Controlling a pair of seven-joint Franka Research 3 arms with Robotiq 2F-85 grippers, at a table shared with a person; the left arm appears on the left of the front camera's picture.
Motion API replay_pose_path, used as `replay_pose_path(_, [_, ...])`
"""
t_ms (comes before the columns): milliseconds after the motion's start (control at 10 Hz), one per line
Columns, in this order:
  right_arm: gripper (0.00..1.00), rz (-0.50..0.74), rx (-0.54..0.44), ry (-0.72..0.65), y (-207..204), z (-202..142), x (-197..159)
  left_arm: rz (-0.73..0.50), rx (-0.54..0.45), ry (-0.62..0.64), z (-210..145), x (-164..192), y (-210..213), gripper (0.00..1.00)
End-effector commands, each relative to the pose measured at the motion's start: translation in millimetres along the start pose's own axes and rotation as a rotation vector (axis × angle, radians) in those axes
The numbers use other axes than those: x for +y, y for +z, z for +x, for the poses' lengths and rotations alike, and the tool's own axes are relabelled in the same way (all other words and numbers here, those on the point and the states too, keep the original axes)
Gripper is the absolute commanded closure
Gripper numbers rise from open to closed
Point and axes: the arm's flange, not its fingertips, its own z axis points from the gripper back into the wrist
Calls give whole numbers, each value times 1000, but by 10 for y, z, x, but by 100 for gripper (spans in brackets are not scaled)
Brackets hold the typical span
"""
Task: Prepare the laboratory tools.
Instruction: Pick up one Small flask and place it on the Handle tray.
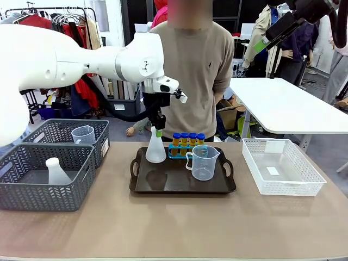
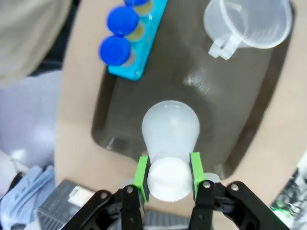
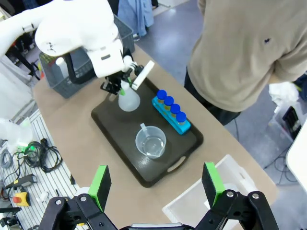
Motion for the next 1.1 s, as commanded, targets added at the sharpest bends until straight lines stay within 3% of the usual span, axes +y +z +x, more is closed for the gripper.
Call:
replay_pose_path(0, [0, 1, -3, 2, 14, 2, 3, -37, -15, -40, -47, -70, -43, 100])
replay_pose_path(900, [0, 1, -3, 2, 14, 2, 3, -119, -25, -100, 60, -183, -295, 100])
replay_pose_path(1000, [0, 1, -3, 2, 14, 2, 3, -122, -27, -102, 65, -183, -300, 85])
